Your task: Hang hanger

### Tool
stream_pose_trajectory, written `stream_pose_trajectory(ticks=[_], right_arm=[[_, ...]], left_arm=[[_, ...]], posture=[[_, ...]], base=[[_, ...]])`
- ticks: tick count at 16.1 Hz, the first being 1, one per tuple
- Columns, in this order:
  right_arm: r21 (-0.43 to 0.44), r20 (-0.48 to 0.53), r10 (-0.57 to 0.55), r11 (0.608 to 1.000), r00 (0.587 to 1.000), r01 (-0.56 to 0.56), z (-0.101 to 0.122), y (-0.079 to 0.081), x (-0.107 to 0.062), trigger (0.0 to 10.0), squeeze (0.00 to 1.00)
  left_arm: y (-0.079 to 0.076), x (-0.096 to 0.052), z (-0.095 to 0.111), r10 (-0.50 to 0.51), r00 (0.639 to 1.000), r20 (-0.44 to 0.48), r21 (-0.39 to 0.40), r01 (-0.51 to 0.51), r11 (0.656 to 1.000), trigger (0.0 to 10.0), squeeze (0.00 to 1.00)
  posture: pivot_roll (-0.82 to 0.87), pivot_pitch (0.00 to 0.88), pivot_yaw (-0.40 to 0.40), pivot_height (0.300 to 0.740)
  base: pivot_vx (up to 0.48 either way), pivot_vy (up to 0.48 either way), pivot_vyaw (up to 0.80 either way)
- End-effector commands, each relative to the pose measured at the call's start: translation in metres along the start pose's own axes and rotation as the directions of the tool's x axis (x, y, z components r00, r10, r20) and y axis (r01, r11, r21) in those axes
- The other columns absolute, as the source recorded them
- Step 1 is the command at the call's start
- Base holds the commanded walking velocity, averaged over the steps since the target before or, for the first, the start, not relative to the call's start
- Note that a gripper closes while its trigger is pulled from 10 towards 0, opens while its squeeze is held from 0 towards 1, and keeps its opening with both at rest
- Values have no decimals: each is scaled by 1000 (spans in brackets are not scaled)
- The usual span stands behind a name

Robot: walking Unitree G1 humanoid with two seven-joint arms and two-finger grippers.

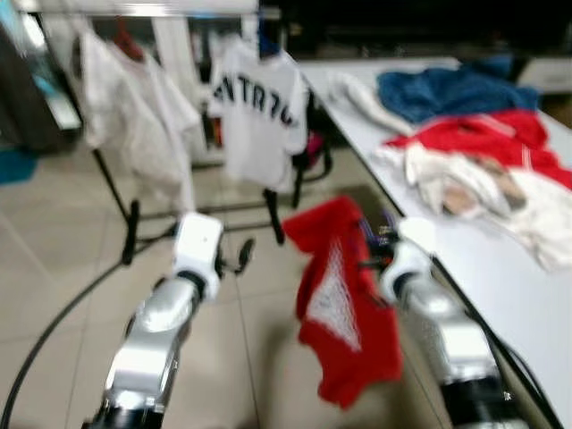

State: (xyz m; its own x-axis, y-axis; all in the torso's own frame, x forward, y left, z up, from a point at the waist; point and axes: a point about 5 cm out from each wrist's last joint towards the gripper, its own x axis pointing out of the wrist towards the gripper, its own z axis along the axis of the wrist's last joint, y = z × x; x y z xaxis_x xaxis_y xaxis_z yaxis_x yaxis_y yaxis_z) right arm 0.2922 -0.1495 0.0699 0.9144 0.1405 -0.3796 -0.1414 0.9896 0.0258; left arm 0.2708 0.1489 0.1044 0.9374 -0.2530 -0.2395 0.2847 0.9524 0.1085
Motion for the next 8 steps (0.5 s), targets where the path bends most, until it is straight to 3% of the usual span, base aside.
stream_pose_trajectory(ticks=[1,8], right_arm=[[-1,45,28,1000,999,-28,8,9,0,10000,0],[14,60,1,1000,998,-1,10,6,-1,10000,0]], left_arm=[[9,1,4,24,1000,7,7,-24,1000,10000,0],[11,0,4,27,1000,-2,13,-27,1000,10000,0]], posture=[[36,0,-59,740],[32,0,-57,740]], base=[[405,0,0],[407,0,0]])
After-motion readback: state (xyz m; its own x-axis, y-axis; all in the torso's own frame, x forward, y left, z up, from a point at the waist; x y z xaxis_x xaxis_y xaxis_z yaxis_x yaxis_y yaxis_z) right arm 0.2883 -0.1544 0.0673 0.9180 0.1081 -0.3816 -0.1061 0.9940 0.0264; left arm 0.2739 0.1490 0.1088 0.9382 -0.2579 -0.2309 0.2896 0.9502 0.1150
